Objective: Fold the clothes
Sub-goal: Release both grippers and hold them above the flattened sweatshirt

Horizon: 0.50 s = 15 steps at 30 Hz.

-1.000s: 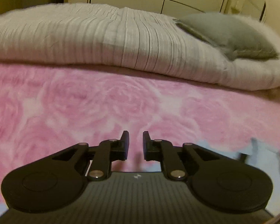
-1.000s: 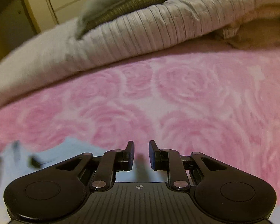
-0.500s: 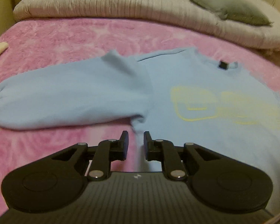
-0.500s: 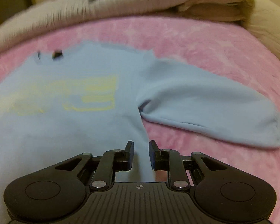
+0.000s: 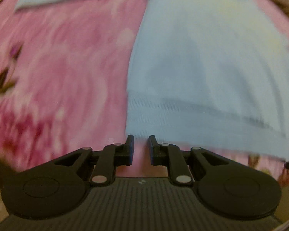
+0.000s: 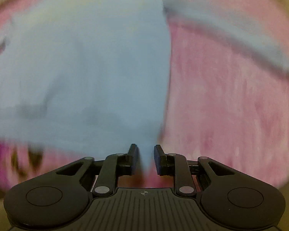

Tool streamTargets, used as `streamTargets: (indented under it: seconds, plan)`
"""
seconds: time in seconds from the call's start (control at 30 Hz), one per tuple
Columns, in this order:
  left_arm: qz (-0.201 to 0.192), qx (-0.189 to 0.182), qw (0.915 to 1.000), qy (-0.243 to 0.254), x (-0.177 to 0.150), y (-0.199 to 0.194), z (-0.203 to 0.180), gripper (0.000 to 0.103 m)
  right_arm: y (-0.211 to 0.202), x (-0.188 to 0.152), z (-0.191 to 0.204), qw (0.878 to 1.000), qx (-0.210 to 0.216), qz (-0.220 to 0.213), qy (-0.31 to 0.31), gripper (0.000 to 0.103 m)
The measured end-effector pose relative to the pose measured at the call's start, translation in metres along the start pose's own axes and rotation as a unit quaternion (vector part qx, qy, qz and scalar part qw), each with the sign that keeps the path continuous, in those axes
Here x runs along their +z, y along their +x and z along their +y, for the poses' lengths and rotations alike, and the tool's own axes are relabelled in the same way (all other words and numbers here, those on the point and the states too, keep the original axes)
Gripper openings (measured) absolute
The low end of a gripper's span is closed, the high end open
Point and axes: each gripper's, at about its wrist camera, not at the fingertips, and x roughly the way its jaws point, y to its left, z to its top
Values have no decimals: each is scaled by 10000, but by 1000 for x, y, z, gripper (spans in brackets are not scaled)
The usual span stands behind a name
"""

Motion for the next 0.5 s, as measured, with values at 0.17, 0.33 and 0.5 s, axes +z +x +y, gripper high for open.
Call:
streamTargets:
  seconds: [0.17,0.33,0.5]
  plan:
    - [-421,15,9988,-234,-7,-67,-17,20,-42,-1,-26,9973,321,158,642,28]
    - [-974,89,9948,-288,19,-128,-33,30,-105,21,-20,9956,405,-560,637,56]
    - [-1233,319,9918,-65,17,-167,-55,36,-139,25,-7,9932,657,-786,554,58]
